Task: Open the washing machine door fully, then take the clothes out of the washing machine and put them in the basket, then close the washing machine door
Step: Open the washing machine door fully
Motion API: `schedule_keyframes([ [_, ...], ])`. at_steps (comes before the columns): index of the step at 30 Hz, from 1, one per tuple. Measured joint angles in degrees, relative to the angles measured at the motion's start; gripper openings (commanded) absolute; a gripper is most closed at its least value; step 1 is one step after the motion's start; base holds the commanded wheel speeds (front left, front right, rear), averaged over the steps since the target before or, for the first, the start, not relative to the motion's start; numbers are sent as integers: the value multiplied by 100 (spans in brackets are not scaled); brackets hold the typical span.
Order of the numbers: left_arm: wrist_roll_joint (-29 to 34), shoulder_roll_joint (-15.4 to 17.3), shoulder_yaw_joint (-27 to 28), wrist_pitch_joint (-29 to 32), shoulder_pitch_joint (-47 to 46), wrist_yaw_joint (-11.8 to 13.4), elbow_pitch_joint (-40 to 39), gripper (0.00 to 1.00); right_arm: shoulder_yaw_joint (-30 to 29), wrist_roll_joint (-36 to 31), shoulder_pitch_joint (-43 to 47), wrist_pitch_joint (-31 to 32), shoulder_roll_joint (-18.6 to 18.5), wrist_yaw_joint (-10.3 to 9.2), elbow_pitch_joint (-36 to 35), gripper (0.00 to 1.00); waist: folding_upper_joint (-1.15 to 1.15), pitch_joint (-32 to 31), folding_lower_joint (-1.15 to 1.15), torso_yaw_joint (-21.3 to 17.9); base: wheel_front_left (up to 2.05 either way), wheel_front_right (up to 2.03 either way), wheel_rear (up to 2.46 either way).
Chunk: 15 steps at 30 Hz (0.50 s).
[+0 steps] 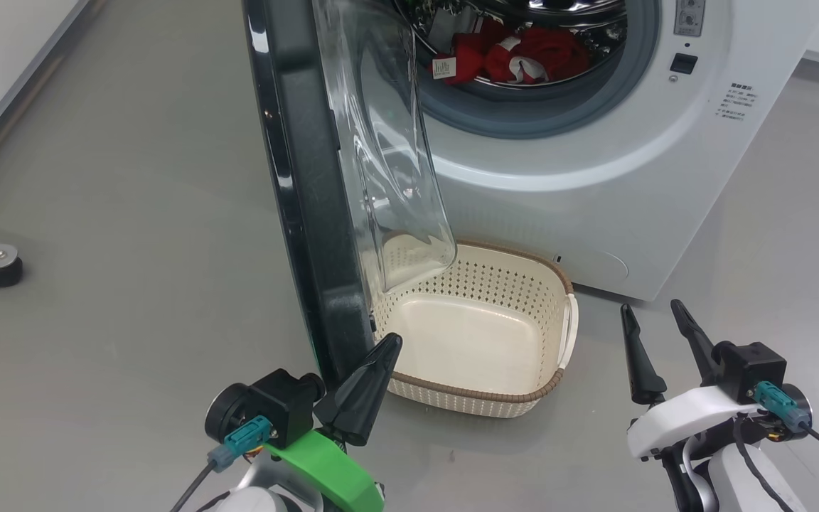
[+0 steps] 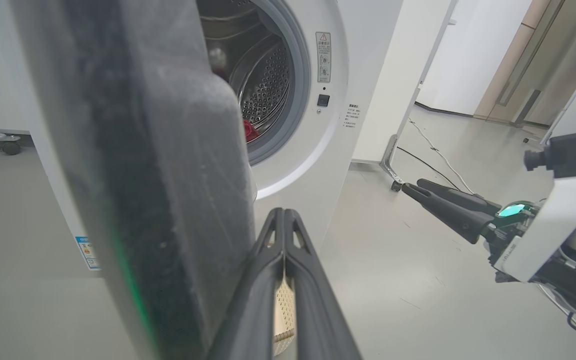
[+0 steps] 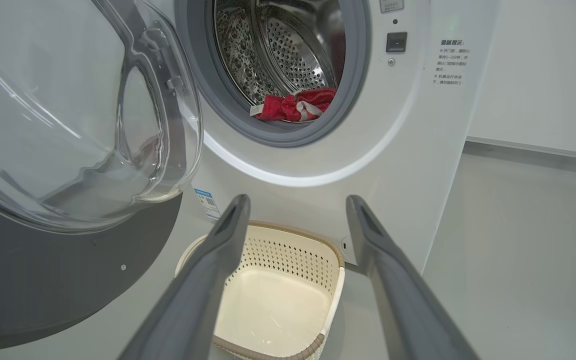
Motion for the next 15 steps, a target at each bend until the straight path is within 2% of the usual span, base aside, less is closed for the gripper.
schedule_keyframes([
  [10,-35,-18,144,-99,10,94,153,0,-83,-7,-5,1,7,4,15,100,0,-27,0,45,0,0,0],
  [15,-73,-10,353,-164,14,285,289,0,-115,-64,-5,1,12,21,37,100,0,-49,0,80,0,0,0],
])
